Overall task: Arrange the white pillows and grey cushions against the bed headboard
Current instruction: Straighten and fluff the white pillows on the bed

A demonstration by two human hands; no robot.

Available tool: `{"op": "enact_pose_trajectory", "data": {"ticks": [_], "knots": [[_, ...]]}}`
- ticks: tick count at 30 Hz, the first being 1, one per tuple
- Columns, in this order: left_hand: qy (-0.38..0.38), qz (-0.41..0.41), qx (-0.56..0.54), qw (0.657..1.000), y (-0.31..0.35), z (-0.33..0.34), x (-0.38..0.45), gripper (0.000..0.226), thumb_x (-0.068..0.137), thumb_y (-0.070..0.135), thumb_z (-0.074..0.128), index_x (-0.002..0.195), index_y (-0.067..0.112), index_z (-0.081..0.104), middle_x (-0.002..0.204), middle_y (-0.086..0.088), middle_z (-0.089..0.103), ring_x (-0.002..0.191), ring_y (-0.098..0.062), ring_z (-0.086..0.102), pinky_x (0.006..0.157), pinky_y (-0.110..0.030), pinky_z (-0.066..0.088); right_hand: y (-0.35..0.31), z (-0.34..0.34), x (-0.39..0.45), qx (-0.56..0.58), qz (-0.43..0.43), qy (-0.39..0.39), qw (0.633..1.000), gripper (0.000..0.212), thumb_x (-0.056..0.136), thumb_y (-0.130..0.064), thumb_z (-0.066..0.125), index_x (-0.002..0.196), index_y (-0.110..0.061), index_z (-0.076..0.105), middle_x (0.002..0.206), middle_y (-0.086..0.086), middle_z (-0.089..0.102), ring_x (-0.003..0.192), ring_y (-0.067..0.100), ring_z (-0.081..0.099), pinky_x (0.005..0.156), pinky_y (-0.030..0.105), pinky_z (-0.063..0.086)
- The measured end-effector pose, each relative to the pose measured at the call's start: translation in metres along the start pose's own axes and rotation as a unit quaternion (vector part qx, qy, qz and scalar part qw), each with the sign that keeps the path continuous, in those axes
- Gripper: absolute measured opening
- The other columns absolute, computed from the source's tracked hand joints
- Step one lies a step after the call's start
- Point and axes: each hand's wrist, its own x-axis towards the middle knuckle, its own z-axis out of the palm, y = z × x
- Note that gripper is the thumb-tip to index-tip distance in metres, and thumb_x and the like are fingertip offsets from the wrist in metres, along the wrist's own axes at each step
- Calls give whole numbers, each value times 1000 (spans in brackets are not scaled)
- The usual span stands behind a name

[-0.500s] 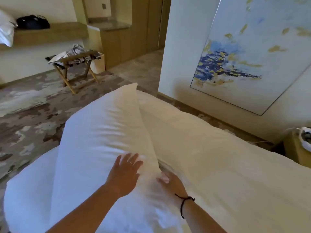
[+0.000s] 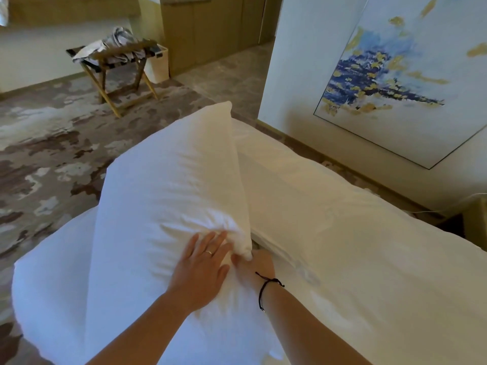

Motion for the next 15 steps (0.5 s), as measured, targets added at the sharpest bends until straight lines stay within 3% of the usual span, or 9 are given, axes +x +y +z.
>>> {"op": "enact_pose_trajectory", "data": {"ticks": [8, 11, 15], "knots": [[44, 8, -58, 997, 24, -43, -10, 51, 95, 41, 40, 143, 22, 40, 152, -1, 41, 140, -20, 34, 118, -40, 24, 1, -30, -59, 220, -83, 38, 971, 18, 74, -25, 65, 73, -8, 60, 56, -6, 49, 52, 13, 40, 51, 31, 33], [72, 27, -68, 995, 46, -65, -13, 55, 93, 47, 45, 142, 22, 40, 154, -3, 36, 142, -21, 30, 117, -41, 25, 7, -65, -88, 171, -175, 54, 968, 30, 78, -18, 68, 56, -17, 47, 51, -10, 40, 48, 10, 33, 47, 25, 28], [68, 51, -52, 995, 88, -90, -16, 72, 88, 66, 45, 147, 28, 30, 160, -2, 21, 147, -22, 18, 118, -48, 19, 35, -142, -129, 80, -241, 72, 965, 45, 80, -18, 72, 48, -27, 41, 46, -12, 38, 45, 4, 32, 46, 21, 26]]}}
